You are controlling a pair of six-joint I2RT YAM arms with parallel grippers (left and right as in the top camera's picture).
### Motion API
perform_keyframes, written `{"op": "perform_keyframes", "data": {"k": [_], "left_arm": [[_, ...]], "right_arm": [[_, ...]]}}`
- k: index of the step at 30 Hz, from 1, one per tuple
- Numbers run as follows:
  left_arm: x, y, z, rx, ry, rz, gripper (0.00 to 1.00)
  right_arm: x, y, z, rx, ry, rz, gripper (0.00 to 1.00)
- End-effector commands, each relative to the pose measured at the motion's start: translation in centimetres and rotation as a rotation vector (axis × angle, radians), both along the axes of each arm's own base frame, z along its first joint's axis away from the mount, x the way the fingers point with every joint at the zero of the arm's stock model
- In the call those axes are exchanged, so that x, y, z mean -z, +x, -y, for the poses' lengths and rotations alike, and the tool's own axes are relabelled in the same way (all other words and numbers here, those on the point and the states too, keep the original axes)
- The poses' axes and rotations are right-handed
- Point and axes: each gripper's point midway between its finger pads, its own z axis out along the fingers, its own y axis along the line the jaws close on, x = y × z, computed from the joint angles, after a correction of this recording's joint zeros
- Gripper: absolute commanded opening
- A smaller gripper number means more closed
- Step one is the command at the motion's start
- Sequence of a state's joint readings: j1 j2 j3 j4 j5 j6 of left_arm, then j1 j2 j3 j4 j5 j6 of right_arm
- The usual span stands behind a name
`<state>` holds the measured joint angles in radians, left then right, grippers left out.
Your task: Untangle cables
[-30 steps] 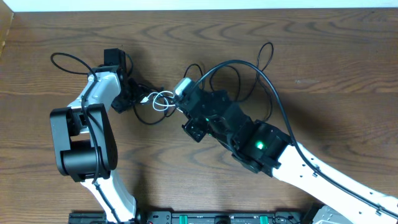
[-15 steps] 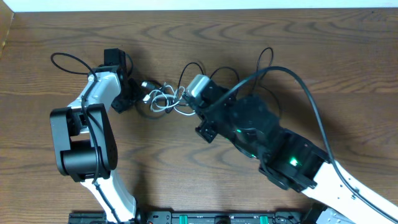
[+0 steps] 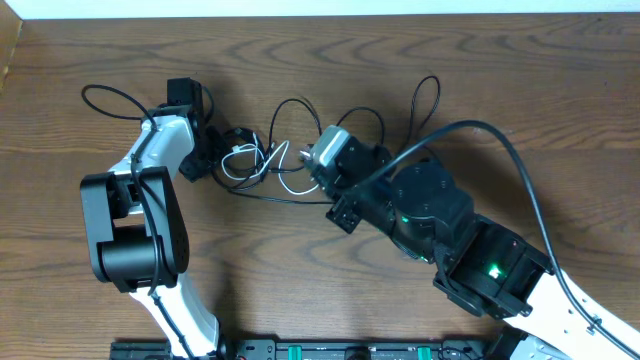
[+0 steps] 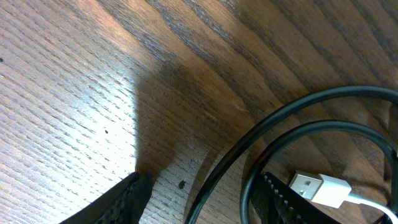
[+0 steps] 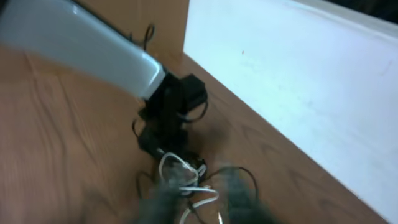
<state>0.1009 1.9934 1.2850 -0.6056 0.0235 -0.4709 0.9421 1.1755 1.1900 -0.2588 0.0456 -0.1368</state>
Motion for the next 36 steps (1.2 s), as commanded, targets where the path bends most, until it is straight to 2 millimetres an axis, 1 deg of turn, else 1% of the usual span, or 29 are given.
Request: {"op": "perform_keyframes", "data": {"k": [1, 3, 5, 7, 10, 15, 17, 18, 19, 20, 21, 24, 26, 30, 32, 34, 35, 36], "left_arm": [[2.3, -1.9, -0.1, -0.005, -0.003, -0.081, 0.57], [2.3, -1.9, -0.1, -0.005, -0.003, -0.081, 0.58], [2.3, -1.9, -0.1, -0.005, -0.003, -0.081, 0.57], [2.3, -1.9, -0.1, -0.005, -0.003, -0.081, 0.57], [2.3, -1.9, -0.1, -0.005, -0.003, -0.081, 0.57], [2.3, -1.9, -0.1, -0.005, -0.003, -0.081, 0.57], [2.3, -1.9, -0.1, -0.005, -0.003, -0.081, 0.57], [2.3, -1.9, -0.1, -0.005, -0.003, -0.081, 0.58], [2.3, -1.9, -0.1, -0.005, -0.003, -0.081, 0.58], [2.3, -1.9, -0.1, -0.005, -0.003, -0.081, 0.57], [2.3, -1.9, -0.1, -0.005, -0.003, -0.081, 0.57], [2.3, -1.9, -0.1, -0.005, -0.003, -0.081, 0.57], [2.3, -1.9, -0.1, -0.005, -0.003, -0.081, 0.57], [2.3, -1.9, -0.1, -0.005, -0.002, -0.078, 0.57], [2.3, -1.9, -0.1, -0.005, -0.002, -0.078, 0.57], [2.3, -1.9, -0.1, -0.005, -0.002, -0.078, 0.57], [2.3, -1.9, -0.1, -0.005, -0.002, -0.078, 0.58], [2.3, -1.9, -0.1, -0.005, -0.002, -0.078, 0.57]], "right_arm": [[1.8, 0.2, -0.6, -0.003, -0.054, -0.022, 0.50], [3.1, 0.5, -1.1, -0.004, -0.072, -0.062, 0.61], [4.6, 0.9, -1.7, 0.005, -0.084, -0.106, 0.68], [6.3, 1.1, -2.7, -0.011, -0.101, -0.150, 0.72], [8.5, 0.7, -4.6, -0.090, -0.121, -0.202, 0.77], [10.7, -0.9, -8.3, -0.275, -0.091, -0.271, 0.80], [11.7, -0.9, -9.5, -0.309, -0.071, -0.298, 0.81], [12.5, -0.6, -10.0, -0.307, -0.068, -0.315, 0.82], [13.1, -0.4, -10.3, -0.306, -0.073, -0.323, 0.82], [14.7, -0.1, -10.8, -0.303, -0.092, -0.341, 0.82], [15.6, 0.1, -11.0, -0.301, -0.104, -0.353, 0.82], [18.0, 0.4, -11.4, -0.296, -0.138, -0.387, 0.82], [19.1, 0.4, -11.6, -0.295, -0.155, -0.404, 0.81], [20.7, -0.3, -12.0, -0.335, -0.170, -0.447, 0.66], [21.1, -0.4, -11.9, -0.336, -0.178, -0.457, 0.54], [21.2, -0.3, -11.9, -0.333, -0.182, -0.458, 0.29], [21.2, -0.2, -11.8, -0.330, -0.182, -0.457, 0.07], [21.1, -0.2, -11.8, -0.329, -0.180, -0.457, 0.01]]}}
